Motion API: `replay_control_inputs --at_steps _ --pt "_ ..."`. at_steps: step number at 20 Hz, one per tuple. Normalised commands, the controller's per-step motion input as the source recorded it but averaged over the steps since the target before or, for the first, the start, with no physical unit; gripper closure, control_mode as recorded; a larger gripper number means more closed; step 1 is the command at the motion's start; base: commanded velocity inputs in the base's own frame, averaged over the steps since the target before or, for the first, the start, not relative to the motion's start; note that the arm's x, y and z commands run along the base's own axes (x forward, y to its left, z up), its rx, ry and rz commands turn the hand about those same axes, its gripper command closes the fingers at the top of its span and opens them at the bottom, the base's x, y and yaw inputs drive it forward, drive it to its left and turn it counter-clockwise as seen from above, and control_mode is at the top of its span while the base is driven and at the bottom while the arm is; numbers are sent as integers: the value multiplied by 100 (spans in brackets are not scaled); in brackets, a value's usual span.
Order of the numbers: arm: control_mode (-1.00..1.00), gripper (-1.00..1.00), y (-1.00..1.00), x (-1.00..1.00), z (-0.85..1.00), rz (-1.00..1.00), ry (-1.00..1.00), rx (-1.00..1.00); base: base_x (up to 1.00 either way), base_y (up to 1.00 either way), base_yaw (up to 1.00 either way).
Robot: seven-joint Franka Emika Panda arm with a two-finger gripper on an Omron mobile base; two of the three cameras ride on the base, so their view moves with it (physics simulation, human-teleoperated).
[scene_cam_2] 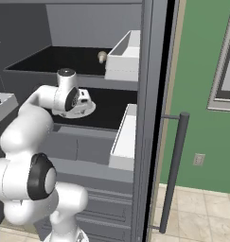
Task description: Retrieve the fish from the fridge and place it on the cutting board.
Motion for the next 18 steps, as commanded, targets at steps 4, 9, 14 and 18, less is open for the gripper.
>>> replay_control_inputs --at_steps 4,9,14,18 --pt "-100 -100 13 38 -3 0 -6 0 0 0 0" --pt "-100 -100 2 41 -12 0 0 0 0 0 0" --pt "-100 -100 8 43 -13 0 0 0 0 0 0" --pt "-100 -100 13 25 -8 0 0 0 0 0 0"
